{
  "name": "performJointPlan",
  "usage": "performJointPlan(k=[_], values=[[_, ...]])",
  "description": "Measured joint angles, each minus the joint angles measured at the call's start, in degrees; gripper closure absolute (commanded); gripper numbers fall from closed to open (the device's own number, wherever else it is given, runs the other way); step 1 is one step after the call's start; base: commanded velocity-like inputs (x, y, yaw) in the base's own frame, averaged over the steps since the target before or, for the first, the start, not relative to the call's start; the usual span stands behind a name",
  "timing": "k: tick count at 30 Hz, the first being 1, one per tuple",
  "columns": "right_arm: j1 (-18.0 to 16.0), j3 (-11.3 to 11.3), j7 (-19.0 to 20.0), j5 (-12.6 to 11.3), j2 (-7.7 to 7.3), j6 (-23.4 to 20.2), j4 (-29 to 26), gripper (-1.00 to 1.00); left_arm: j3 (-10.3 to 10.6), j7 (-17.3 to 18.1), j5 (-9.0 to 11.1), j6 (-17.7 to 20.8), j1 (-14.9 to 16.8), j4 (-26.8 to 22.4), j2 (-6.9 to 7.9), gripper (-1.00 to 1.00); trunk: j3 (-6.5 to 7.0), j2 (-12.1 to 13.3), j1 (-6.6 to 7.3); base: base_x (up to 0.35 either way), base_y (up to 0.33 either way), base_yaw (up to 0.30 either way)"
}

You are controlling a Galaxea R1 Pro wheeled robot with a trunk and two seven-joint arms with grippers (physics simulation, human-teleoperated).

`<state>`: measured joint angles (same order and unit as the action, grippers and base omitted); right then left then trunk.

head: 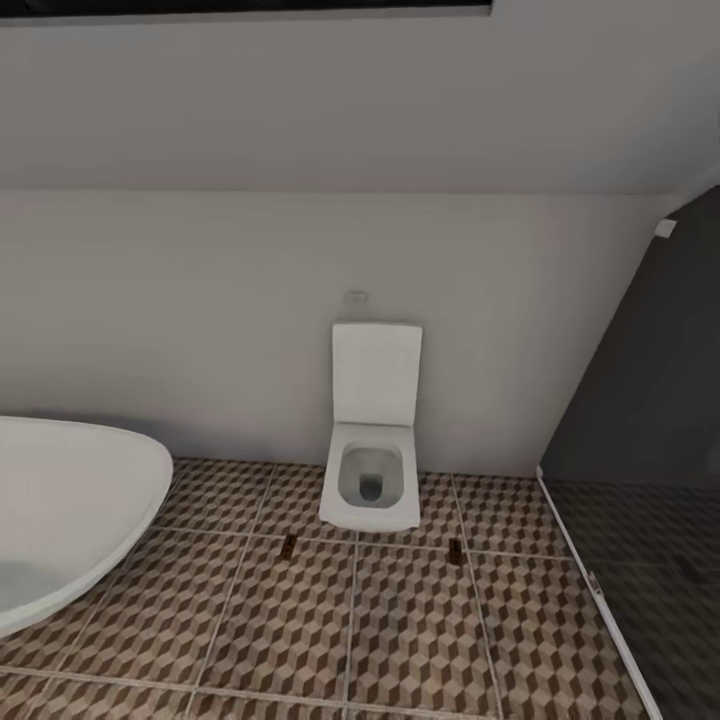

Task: Take the four mousetraps from the cabinet in the bathroom and place them on the bathroom floor. Make sure all four end up on the same floor surface, and ensure that at least two of them are either under or directly next to the same bathroom sink.

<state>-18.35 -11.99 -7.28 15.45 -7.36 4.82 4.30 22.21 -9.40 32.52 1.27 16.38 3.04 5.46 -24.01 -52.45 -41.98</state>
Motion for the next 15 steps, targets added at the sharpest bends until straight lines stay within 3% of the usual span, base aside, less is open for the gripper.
performJointPlan(k=[6,15], values=[[0.2,0.0,0.0,0.1,0.09,-0.1,0.0,-1.0,0.0,0.0,0.0,0.0,-0.1,0.0,-0.05,-1.0,0.69,2.4,1.32,0.0,0.0,-0.073],[0.8,0.0,0.2,0.5,1.44,0.2,0.0,-1.0,0.1,0.0,-0.1,0.0,-0.1,0.0,-0.34,-1.0,1.74,6.0,3.3,0.0,0.0,-0.087]])
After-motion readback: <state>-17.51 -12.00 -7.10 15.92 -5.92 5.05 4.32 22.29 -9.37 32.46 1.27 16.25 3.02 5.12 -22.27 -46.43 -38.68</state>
